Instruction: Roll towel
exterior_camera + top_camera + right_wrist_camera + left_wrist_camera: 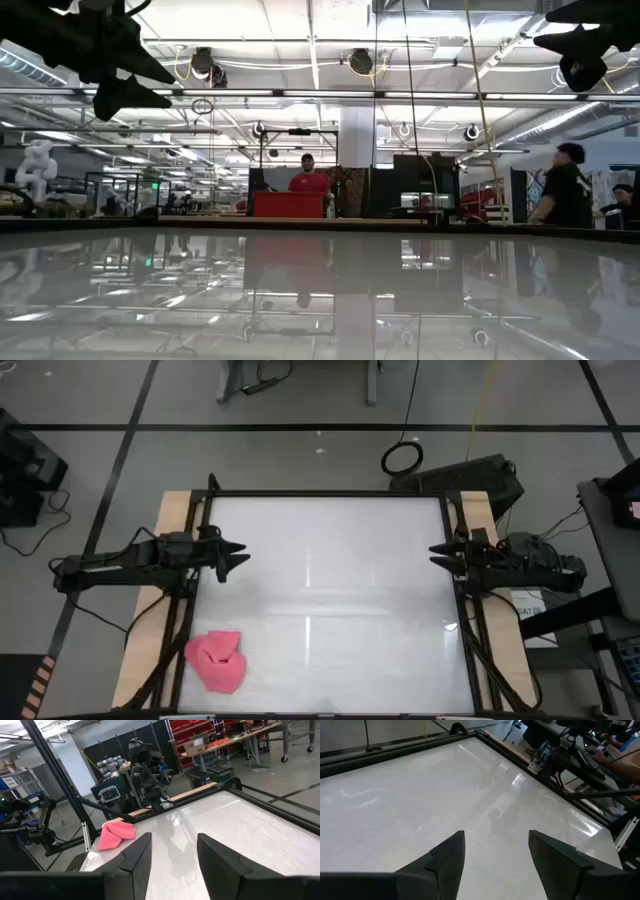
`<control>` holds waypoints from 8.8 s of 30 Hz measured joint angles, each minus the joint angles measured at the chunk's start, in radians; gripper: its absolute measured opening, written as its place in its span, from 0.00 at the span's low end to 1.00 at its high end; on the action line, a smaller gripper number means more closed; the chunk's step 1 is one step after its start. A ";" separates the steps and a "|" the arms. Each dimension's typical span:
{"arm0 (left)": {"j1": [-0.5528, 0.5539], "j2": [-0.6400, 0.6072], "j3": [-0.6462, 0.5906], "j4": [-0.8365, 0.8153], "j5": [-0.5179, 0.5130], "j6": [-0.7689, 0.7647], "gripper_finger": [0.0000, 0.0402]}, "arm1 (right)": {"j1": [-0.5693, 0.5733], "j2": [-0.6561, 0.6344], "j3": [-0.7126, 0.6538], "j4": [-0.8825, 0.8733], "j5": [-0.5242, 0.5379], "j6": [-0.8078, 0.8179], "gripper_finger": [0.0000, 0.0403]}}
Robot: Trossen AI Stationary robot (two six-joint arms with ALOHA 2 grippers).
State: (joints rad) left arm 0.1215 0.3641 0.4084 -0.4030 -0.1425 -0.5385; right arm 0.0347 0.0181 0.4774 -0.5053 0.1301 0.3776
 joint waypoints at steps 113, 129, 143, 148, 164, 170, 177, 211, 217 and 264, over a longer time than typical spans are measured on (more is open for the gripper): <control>0.000 0.000 0.000 0.000 0.000 0.000 0.56 | 0.000 0.000 0.000 0.000 0.000 0.000 0.37; 0.000 0.000 0.000 0.000 0.000 0.000 0.56 | 0.000 0.000 0.000 0.000 0.000 0.000 0.37; 0.000 0.000 0.000 0.000 0.000 0.000 0.56 | 0.000 0.000 0.000 0.000 0.000 0.000 0.37; 0.000 0.000 0.000 0.000 0.000 0.000 0.56 | 0.000 0.000 0.000 0.000 0.000 0.000 0.37; 0.000 0.000 0.000 0.001 0.000 0.000 0.56 | 0.000 0.000 0.000 -0.066 0.000 -0.006 0.37; 0.000 0.000 0.000 0.002 0.000 0.000 0.56 | 0.000 0.000 0.000 -0.066 0.000 -0.004 0.37; 0.000 0.000 0.000 0.002 0.000 0.000 0.56 | 0.000 0.000 0.000 -0.065 0.000 -0.004 0.37; 0.000 0.000 0.000 0.002 0.000 0.000 0.56 | 0.000 0.000 0.000 -0.018 0.003 -0.011 0.37; 0.000 0.000 0.000 0.002 0.000 0.000 0.56 | 0.000 0.000 0.000 -0.018 0.002 -0.048 0.37; 0.000 0.000 0.000 0.008 0.000 0.001 0.56 | 0.000 0.000 0.000 0.181 0.078 -0.060 0.37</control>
State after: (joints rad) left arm 0.1219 0.3641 0.4084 -0.3950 -0.1425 -0.5370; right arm 0.0345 0.0184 0.4773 -0.3242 0.2080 0.3173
